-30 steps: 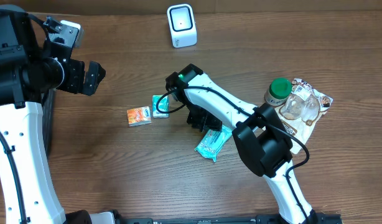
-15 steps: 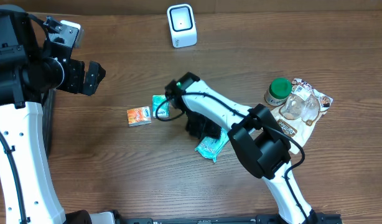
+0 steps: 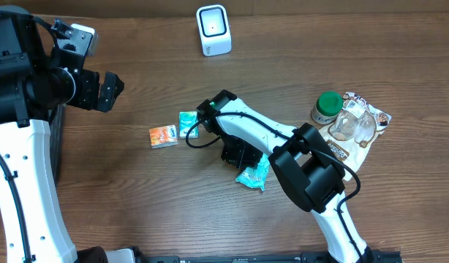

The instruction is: Scan the item barcode

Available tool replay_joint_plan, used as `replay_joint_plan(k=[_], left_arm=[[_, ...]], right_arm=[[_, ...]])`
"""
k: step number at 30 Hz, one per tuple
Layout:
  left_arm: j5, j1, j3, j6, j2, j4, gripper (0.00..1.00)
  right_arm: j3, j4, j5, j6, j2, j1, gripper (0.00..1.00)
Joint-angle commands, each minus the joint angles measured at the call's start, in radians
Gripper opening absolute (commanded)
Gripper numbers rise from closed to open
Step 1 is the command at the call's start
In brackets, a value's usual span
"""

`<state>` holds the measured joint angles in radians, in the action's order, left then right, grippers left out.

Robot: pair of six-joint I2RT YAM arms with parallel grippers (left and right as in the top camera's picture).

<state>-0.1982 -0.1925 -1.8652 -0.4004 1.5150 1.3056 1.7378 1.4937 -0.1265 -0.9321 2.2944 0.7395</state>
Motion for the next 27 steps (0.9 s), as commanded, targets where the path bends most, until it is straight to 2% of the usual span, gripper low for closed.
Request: replay_joint_plan(k=[1,5,8,12,17,22,27], left_arm=[[-0.004,-0.003,-0.018,-0.023,-0.003,-0.001,1.0],[-0.004,-0.003,-0.018,-0.023,-0.003,-0.001,1.0],[-0.004,-0.003,-0.018,-0.023,-0.003,-0.001,1.0],[-0.004,-0.003,-0.018,-0.023,-0.003,0.0,1.0],[-0.004,-0.003,-0.018,-0.023,-0.003,-0.001,1.0],[-0.004,-0.003,-0.018,-0.023,-0.003,-0.001,1.0],[-0.004,-0.003,-0.018,-0.023,-0.003,-0.001,1.0]], right_arm=[[0.006,-0.033,-0.003,0.078,0.025,-0.023,0.04],[0.1,0.005,0.014,0.171,0.002,-0.023,0.04],[0.142,-0.036,0.099,0.273,-0.069,-0.023,0.04],[0.145,-0.164,0.264,0.394,-0.204,-0.026,0.04],[0.124,-0.343,0.588,0.539,-0.289,-0.047,0.04],[-0.039,-0.612,0.937,0.603,-0.286,-0.08,0.04],[-0.254,-0.823,1.074,0.554,-0.286,-0.152,0.04]])
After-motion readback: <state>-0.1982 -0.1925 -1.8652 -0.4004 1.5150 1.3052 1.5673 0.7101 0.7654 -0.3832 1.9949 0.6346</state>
